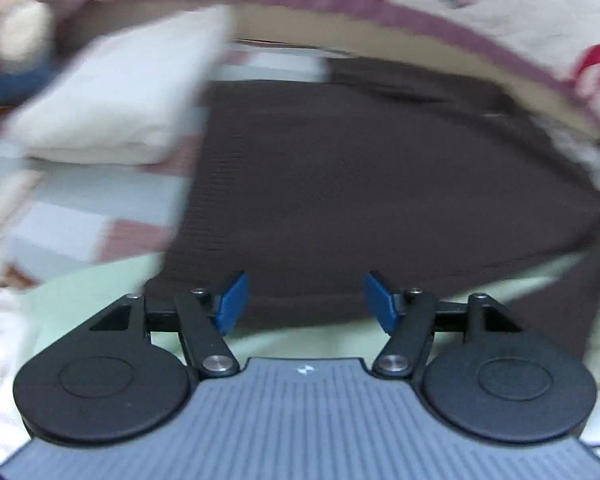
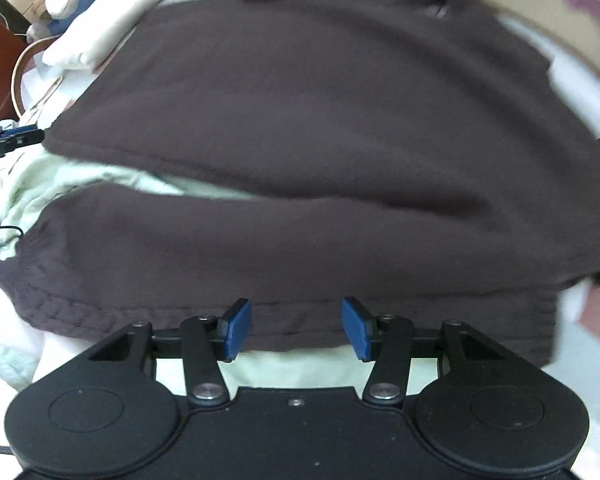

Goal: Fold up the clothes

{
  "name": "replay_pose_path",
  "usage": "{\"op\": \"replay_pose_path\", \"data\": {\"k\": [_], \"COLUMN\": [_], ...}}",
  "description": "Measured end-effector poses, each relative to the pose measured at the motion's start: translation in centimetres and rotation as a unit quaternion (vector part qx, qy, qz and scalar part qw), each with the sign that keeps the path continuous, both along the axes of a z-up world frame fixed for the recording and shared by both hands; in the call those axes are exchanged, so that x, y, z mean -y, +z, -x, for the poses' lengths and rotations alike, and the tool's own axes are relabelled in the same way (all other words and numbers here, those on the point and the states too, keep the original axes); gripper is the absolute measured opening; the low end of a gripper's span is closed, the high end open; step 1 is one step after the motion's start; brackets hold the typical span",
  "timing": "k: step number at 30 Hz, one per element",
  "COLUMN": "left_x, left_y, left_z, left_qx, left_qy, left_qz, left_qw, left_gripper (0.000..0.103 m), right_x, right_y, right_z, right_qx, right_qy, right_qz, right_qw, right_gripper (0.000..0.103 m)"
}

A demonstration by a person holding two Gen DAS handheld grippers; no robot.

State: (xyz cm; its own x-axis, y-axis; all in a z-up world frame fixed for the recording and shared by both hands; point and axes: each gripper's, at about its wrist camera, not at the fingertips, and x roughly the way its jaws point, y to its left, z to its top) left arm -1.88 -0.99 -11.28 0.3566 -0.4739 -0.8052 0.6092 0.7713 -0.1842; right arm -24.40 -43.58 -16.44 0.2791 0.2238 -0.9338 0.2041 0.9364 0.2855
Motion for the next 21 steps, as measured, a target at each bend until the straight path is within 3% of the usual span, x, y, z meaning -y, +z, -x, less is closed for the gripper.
{"op": "replay_pose_path", "data": {"k": [2,5,9,13,16,18,21], "left_x": [0.5,2.5,5.2,6.9,7.4,7.4,7.2], "left_y": [-0.5,-2.2,-4.8,-6.3,-6.7,-7.1,-7.4], "left_z": [-0.5,-0.6,0.4,2.3,3.1,2.8,2.5], "left_qx": [-0.068,-0.134,-0.202,-0.225,-0.212,-0.217,-0.231], "left_qy": [-0.036,-0.079,-0.16,-0.192,-0.192,-0.177,-0.157], "left_qz": [0.038,0.033,0.005,-0.058,-0.07,-0.066,-0.054], "left_qw": [0.9963,0.9872,0.9662,0.9534,0.9556,0.9577,0.9586], "left_gripper": [0.064,0.064,0.069,0.072,0.082,0.082,0.079], "right_x": [0.1,0.8,0.9,1.3,0.6,-0.5,-2.7], "right_y": [-1.3,-3.1,-3.6,-3.9,-5.2,-6.4,-6.4], "right_z": [-0.4,-0.7,-0.5,0.4,1.6,2.0,1.3], "right_qx": [-0.016,-0.035,-0.037,-0.059,-0.068,-0.078,-0.079], "right_qy": [-0.044,-0.123,-0.141,-0.165,-0.196,-0.21,-0.202], "right_qz": [-0.045,-0.124,-0.142,-0.167,-0.264,-0.312,-0.268], "right_qw": [0.998,0.984,0.979,0.97,0.942,0.923,0.939], "right_gripper": [0.062,0.063,0.066,0.069,0.074,0.077,0.078]}}
